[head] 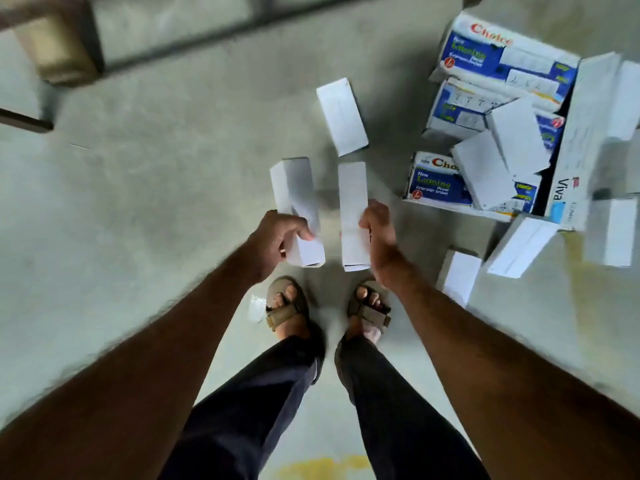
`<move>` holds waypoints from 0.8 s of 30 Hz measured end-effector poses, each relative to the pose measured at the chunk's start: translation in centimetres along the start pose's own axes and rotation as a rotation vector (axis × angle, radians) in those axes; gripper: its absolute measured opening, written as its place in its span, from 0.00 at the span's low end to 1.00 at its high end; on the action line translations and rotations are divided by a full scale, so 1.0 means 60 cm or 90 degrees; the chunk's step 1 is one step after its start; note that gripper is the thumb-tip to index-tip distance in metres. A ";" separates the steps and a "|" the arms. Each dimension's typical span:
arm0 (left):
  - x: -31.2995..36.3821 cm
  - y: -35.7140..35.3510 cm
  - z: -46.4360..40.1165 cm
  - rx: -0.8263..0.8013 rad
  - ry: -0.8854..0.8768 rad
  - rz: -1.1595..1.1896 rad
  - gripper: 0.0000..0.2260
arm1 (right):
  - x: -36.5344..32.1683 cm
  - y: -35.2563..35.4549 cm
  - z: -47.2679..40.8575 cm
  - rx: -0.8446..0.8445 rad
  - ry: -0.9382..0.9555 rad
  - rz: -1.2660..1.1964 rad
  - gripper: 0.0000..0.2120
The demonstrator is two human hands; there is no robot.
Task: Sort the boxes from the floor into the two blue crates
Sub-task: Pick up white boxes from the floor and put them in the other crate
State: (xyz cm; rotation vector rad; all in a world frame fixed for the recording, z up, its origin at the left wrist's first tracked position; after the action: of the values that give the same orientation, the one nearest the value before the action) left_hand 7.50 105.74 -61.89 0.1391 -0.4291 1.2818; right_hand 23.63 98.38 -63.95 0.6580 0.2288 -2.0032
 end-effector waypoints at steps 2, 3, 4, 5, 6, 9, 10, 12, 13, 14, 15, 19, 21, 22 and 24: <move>0.040 -0.020 0.079 -0.053 -0.001 0.081 0.20 | -0.051 0.008 0.073 -0.035 -0.012 -0.132 0.25; 0.087 -0.049 0.150 -0.101 -0.009 0.102 0.25 | -0.107 0.039 0.136 -0.032 0.012 -0.177 0.28; 0.127 -0.077 0.219 -0.133 -0.008 0.099 0.29 | -0.158 0.070 0.199 -0.025 0.028 -0.208 0.30; 0.168 -0.104 0.296 -0.163 -0.018 0.082 0.32 | -0.201 0.105 0.264 -0.009 0.044 -0.235 0.32; 0.207 -0.133 0.368 -0.194 -0.025 0.064 0.35 | -0.247 0.135 0.331 0.001 0.051 -0.248 0.32; 0.270 -0.182 0.476 -0.271 -0.048 0.056 0.40 | -0.318 0.176 0.432 -0.008 0.098 -0.287 0.32; 0.288 -0.204 0.518 -0.313 -0.061 0.046 0.39 | -0.342 0.195 0.473 0.005 0.116 -0.295 0.35; 0.319 -0.240 0.591 -0.362 -0.089 0.002 0.38 | -0.381 0.220 0.543 -0.004 0.148 -0.314 0.36; 0.332 -0.257 0.628 -0.370 -0.104 -0.029 0.42 | -0.395 0.233 0.579 0.000 0.165 -0.334 0.35; 0.341 -0.274 0.663 -0.382 -0.111 -0.046 0.46 | -0.408 0.245 0.617 0.003 0.177 -0.346 0.33; 0.345 -0.292 0.695 -0.399 -0.119 -0.066 0.47 | -0.416 0.254 0.656 0.008 0.188 -0.373 0.31; 0.354 -0.352 0.819 -0.498 -0.190 -0.188 0.23 | -0.424 0.276 0.807 0.042 0.248 -0.407 0.23; 0.355 -0.368 0.884 -0.525 -0.223 -0.261 0.18 | -0.414 0.287 0.891 0.106 0.273 -0.385 0.26; 0.354 -0.374 0.907 -0.529 -0.247 -0.292 0.18 | -0.405 0.293 0.923 0.146 0.278 -0.380 0.27; 0.342 -0.396 0.970 -0.561 -0.283 -0.353 0.19 | -0.378 0.314 1.001 0.248 0.294 -0.385 0.28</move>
State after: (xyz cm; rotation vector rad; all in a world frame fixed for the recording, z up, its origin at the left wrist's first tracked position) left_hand 20.99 97.73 2.37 -0.2007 -1.2061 0.4285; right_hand 27.02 80.74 0.51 1.4403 0.3447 -2.4692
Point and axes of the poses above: each hand's wrist, its own z-axis away from the middle knuckle, its own y-axis out of the back of the hand, x = y × z, the point moved 8 cm from there along -z, towards the middle knuckle, and after that the axes turned 11 degrees about z, right-handed, at the moved point
